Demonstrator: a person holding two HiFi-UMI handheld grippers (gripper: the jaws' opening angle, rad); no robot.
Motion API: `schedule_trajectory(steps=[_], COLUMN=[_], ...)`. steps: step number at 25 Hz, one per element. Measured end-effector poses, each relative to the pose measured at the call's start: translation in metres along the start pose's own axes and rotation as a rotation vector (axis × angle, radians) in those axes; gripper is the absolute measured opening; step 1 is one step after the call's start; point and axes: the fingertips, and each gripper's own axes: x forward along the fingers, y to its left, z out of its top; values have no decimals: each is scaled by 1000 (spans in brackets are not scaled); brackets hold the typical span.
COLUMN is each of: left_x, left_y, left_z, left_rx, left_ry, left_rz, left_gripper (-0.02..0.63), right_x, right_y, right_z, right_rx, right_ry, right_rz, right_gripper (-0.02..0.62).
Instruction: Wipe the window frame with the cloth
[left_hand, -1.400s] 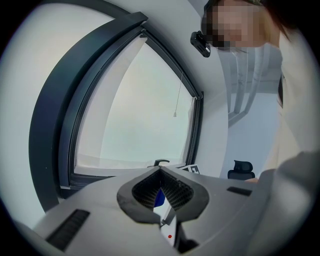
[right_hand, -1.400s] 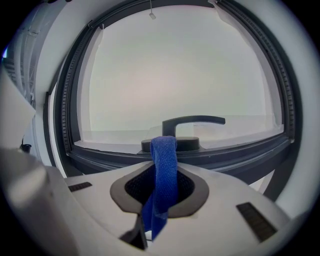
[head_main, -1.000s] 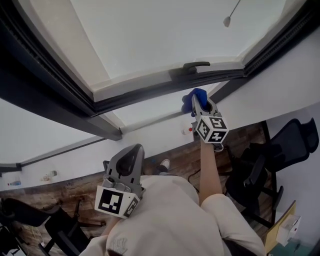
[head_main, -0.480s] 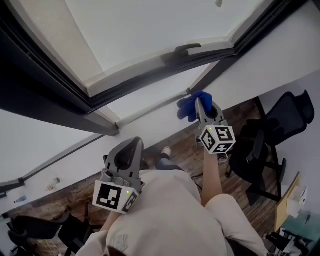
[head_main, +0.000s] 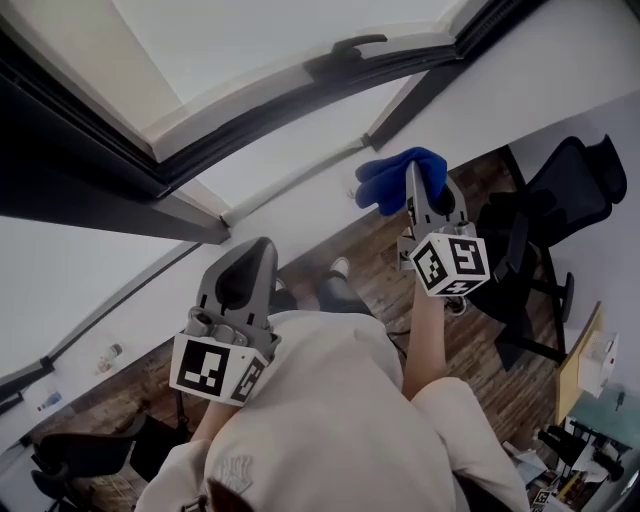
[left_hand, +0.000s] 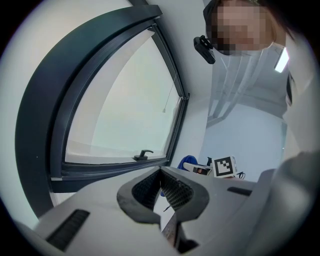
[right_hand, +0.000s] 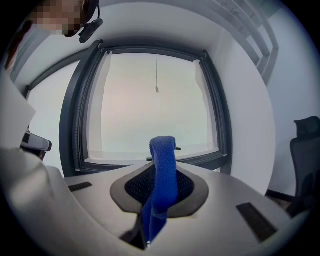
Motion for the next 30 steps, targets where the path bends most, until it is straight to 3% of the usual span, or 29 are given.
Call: schedule_trajectory(steps=[9, 21, 25, 30], left_x=[46, 159, 164, 156], left_y=[-46, -190, -202, -189], left_z=[-13, -42, -40, -42], left_rx=[13, 3, 23, 8], left_ry=[4, -34, -42, -48], left_rz=[51, 56, 93, 152], left_gripper=[9, 9, 9, 9], right_x=[8, -7, -7, 7], right_y=[-42, -155, -179, -164], right_z=[2, 6, 7, 3], right_rx=[-4, -40, 5, 10], right_ry=[-4, 15, 5, 16], right_rz=[93, 270, 269, 314], right_gripper=[61, 61, 61, 61])
